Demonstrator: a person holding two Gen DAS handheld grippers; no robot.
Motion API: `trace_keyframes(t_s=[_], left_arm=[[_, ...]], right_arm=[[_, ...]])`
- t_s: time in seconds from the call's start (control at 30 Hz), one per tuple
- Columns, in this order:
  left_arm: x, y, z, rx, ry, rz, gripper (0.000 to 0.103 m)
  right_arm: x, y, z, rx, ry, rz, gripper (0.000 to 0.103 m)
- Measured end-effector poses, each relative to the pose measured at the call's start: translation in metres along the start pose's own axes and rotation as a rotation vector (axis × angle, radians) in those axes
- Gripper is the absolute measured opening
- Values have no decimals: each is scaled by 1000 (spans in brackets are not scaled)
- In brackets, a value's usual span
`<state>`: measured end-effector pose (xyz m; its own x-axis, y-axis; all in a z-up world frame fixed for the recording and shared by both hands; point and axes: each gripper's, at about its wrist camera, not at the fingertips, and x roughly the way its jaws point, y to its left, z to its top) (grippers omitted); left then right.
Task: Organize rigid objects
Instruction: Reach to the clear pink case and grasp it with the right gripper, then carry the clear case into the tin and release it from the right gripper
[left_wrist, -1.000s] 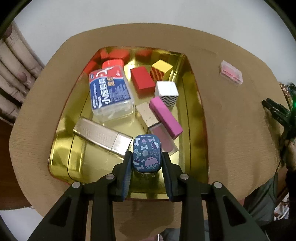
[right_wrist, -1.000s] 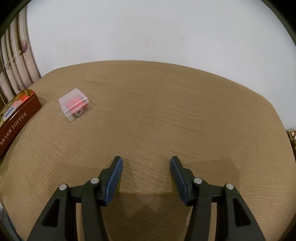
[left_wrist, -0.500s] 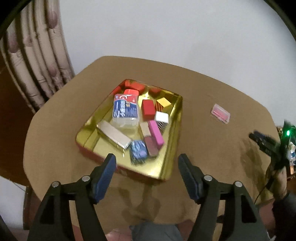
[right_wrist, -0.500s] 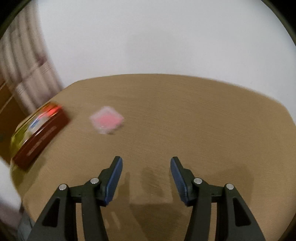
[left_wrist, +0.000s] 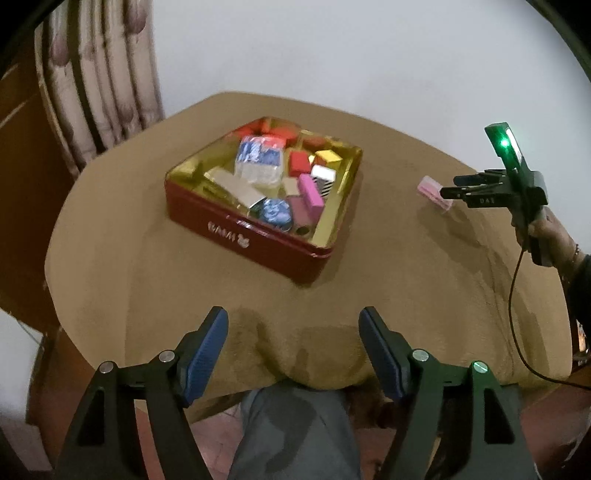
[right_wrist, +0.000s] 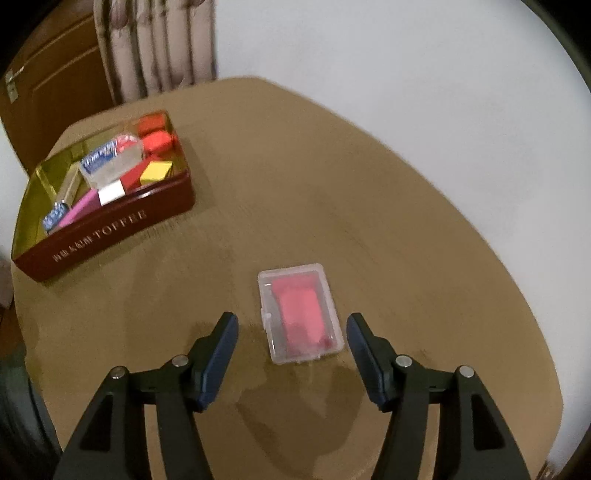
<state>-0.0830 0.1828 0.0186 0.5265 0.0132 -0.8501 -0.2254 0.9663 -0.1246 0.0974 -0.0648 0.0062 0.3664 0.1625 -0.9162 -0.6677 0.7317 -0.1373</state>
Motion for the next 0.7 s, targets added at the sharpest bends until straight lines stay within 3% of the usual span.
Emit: trace_keyframes(t_s=[0.07,0.17,0.27,0.4,0.47,0.53,0.7], left_arm=[[4,2,0,-16,15,-10,69],[10,5,-1,-22,35,-13,69],[16,6,-2,-25,49,-12,69],[21,9,-4,-42,64,-23,69],[23,10,-5,-43,71,-17,69],[23,11,-6,-48,77,-21,69],[20,15,-7,-62,63,-16,69]], right_arm=[[15,0,4,-29,53,-13,64],[27,-2,9,-38,86,34,64],[37,-4,15,-62,113,-9,64],[56,-10,19,-45,177,40,64],[58,-20,20,28,175,102,64],[54,-22,17,34,150,90,56],[19,-18,15,133,61,134,56]])
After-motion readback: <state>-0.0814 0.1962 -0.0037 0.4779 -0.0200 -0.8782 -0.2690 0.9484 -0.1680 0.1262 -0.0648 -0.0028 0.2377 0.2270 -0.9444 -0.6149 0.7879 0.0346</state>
